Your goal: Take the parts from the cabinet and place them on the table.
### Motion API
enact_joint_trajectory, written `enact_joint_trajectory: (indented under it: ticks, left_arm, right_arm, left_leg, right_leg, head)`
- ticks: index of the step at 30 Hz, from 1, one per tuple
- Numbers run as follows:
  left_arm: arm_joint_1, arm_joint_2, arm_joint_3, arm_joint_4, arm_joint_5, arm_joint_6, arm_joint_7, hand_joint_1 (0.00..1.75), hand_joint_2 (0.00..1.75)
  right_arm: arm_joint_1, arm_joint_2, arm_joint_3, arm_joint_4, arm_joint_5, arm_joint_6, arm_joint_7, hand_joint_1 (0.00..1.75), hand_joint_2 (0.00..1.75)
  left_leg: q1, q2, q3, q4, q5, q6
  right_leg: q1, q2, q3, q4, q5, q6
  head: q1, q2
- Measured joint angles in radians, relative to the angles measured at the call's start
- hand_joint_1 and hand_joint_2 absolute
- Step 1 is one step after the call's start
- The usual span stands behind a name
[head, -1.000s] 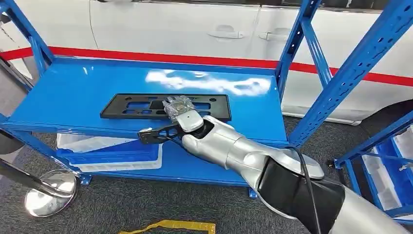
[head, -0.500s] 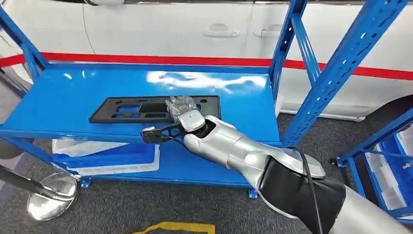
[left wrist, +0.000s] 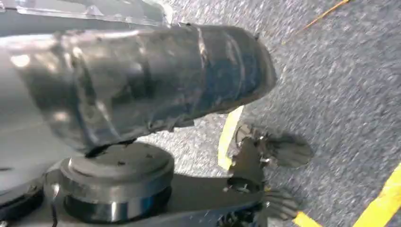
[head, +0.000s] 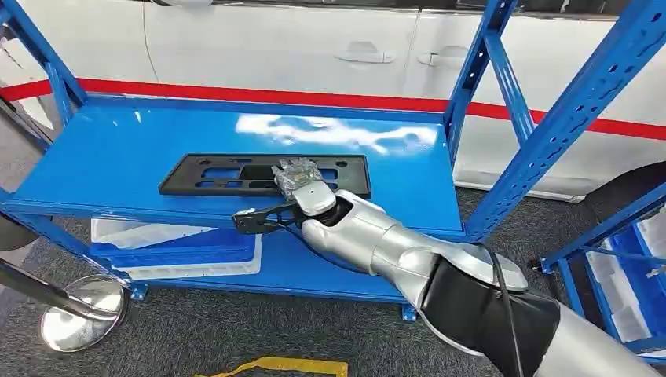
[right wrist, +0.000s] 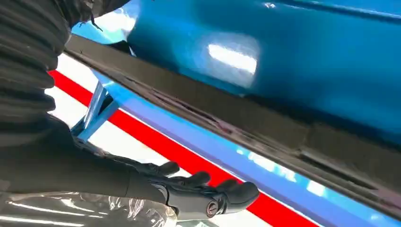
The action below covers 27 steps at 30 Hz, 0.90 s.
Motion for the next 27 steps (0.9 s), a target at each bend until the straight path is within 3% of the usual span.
enact_joint_trajectory:
  ticks: [1,2,3,4,6,7,8,11,12,14,16,17,18,19,21,22,23,26,27]
  left_arm:
    - [0.0,0.0,0.0,0.0,0.0,0.0,0.0,0.0,0.0]
    - [0.0,0.0,0.0,0.0,0.0,0.0,0.0,0.0,0.0]
    - [0.002,0.0,0.0,0.0,0.0,0.0,0.0,0.0,0.0]
    - [0.003,-0.002,0.0,0.0,0.0,-0.001,0.0,0.0,0.0]
    - [0.002,-0.003,0.0,0.0,0.0,-0.001,0.0,0.0,0.0]
    - [0.001,-0.003,0.0,0.0,-0.001,-0.001,0.0,0.0,0.0]
    - [0.0,-0.003,0.0,0.0,-0.001,-0.001,0.0,0.0,0.0]
    - [0.001,-0.003,0.0,0.0,-0.002,-0.001,0.0,0.0,0.0]
    - [0.001,-0.002,0.0,0.0,-0.002,0.0,0.0,0.0,0.0]
    - [0.0,-0.005,-0.002,0.0,-0.003,-0.001,0.001,0.0,0.0]
    - [0.0,-0.006,-0.003,0.0,-0.004,-0.001,0.002,0.0,0.0]
    - [0.002,-0.006,-0.003,0.0,-0.004,-0.001,0.002,0.0,0.0]
    - [0.003,-0.006,-0.003,0.0,-0.004,-0.001,0.004,0.0,0.0]
    - [0.003,-0.006,-0.003,0.0,-0.005,-0.001,0.005,0.0,0.0]
    - [0.003,-0.006,-0.003,0.0,-0.005,-0.001,0.008,0.0,0.0]
    - [0.003,-0.006,-0.004,0.0,-0.006,-0.001,0.008,0.0,0.0]
    - [0.002,-0.007,-0.004,0.0,-0.006,-0.001,0.008,0.0,0.0]
    - [0.003,-0.008,-0.005,0.0,-0.007,0.001,0.008,0.0,0.0]
    - [0.003,-0.008,-0.005,0.0,-0.007,0.001,0.008,0.0,0.0]
  right_arm:
    - [0.006,-0.002,0.0,0.0,0.0,0.0,0.0,0.0,1.75]
    - [0.011,-0.004,0.0,0.0,0.0,0.0,0.0,0.0,1.75]
    - [0.014,-0.005,0.0,0.0,0.0,0.0,0.0,0.0,1.75]
    - [0.014,-0.006,0.0,0.0,0.0,0.0,0.0,0.0,1.75]
    - [0.012,-0.007,0.0,0.0,0.0,-0.001,0.0,0.0,1.75]
    - [0.012,-0.008,0.0,0.0,0.0,-0.001,0.0,0.0,1.75]
    - [0.012,-0.008,0.0,0.0,0.001,-0.001,0.0,0.0,1.75]
    - [0.013,-0.011,0.0,0.0,0.001,-0.002,0.0,0.0,1.75]
    - [0.012,-0.01,0.0,0.0,0.001,-0.002,0.0,0.0,1.75]
    - [0.009,-0.01,0.0,0.0,0.003,-0.002,0.0,0.0,1.75]
    - [0.011,-0.01,0.0,0.0,0.005,-0.002,0.0,0.0,1.75]
    - [0.013,-0.01,0.0,0.0,0.007,-0.002,0.0,0.0,1.75]
    - [0.013,-0.01,0.0,0.0,0.009,-0.002,0.0,0.0,1.75]
    - [0.013,-0.01,0.0,0.0,0.012,-0.003,0.0,0.0,1.75]
    - [0.011,-0.01,0.0,0.0,0.016,-0.008,0.0,0.0,1.75]
    - [0.008,-0.011,0.0,0.0,0.017,-0.013,0.002,0.0,1.75]
    - [0.003,-0.011,0.0,0.0,0.018,-0.016,0.002,0.0,1.75]
    - [-0.003,-0.015,0.0,0.0,0.022,-0.014,0.002,0.0,1.75]
    - [-0.008,-0.016,0.0,0.0,0.026,-0.014,0.002,0.0,1.75]
  left_leg:
    - [0.0,0.0,0.0,0.0,-0.001,0.001]
    - [0.0,0.0,0.0,0.001,-0.001,0.001]
    - [0.001,-0.001,0.001,0.002,-0.002,0.0]
    - [0.003,-0.002,0.002,0.004,-0.005,-0.002]
    - [0.006,-0.004,0.004,0.018,-0.016,-0.011]
    - [0.004,-0.004,-0.001,0.026,-0.023,-0.018]
    - [-0.001,-0.005,-0.007,0.039,-0.028,-0.025]
    - [0.003,-0.005,-0.007,0.03,-0.023,-0.036]
    - [0.003,-0.004,-0.01,0.032,-0.031,-0.041]
    - [0.004,-0.002,-0.044,0.115,-0.081,-0.051]
    - [0.008,-0.002,-0.126,0.279,-0.148,-0.058]
    - [0.008,-0.002,-0.156,0.333,-0.159,-0.059]
    - [0.008,-0.002,-0.166,0.341,-0.144,-0.059]
    - [0.007,-0.002,-0.149,0.295,-0.105,-0.056]
    - [0.006,-0.002,-0.069,0.124,-0.014,-0.045]
    - [0.004,-0.001,-0.036,0.045,0.003,-0.037]
    - [-0.005,-0.002,-0.02,0.033,-0.008,-0.034]
    - [-0.007,-0.005,-0.024,0.031,-0.009,-0.026]
    - [0.0,-0.003,-0.016,0.015,-0.003,-0.017]
  right_leg:
    - [-0.001,0.0,-0.037,0.075,-0.03,0.002]
    - [-0.004,0.0,-0.061,0.118,-0.037,0.005]
    - [-0.007,0.0,-0.06,0.109,-0.019,0.007]
    - [-0.009,-0.001,-0.036,0.055,0.02,0.008]
    - [-0.013,-0.002,0.051,-0.122,0.112,0.007]
    - [-0.013,-0.001,0.075,-0.172,0.108,0.004]
    - [-0.009,0.001,0.082,-0.185,0.104,-0.002]
    - [-0.005,0.002,0.076,-0.182,0.106,-0.019]
    - [-0.014,0.002,0.082,-0.19,0.11,-0.027]
    - [-0.016,0.001,0.085,-0.192,0.109,-0.036]
    - [-0.013,0.001,0.086,-0.191,0.107,-0.039]
    - [-0.012,0.001,0.086,-0.191,0.107,-0.039]
    - [-0.012,0.002,0.086,-0.191,0.107,-0.039]
    - [-0.012,0.003,0.088,-0.191,0.106,-0.039]
    - [-0.011,0.005,0.096,-0.191,0.102,-0.036]
    - [-0.012,0.005,0.098,-0.191,0.099,-0.034]
    - [-0.006,0.006,0.094,-0.19,0.099,-0.028]
    - [-0.01,0.005,0.094,-0.197,0.103,-0.011]
    - [-0.004,0.005,0.097,-0.199,0.1,-0.002]
  head:
    - [0.0,0.0]
    - [0.001,0.0]
    - [0.001,0.0]
    - [0.0,0.0]
    - [0.001,0.0]
    - [0.001,0.0]
    - [-0.002,0.0]
    - [0.0,0.0]
    - [0.0,0.0]
    - [-0.008,0.0]
    - [-0.006,0.0]
    - [-0.006,0.0]
    - [-0.006,0.0]
    - [-0.007,0.0]
    - [-0.006,0.0]
    - [-0.007,0.0]
    - [-0.006,0.0]
    - [-0.006,0.0]
    - [-0.006,0.0]
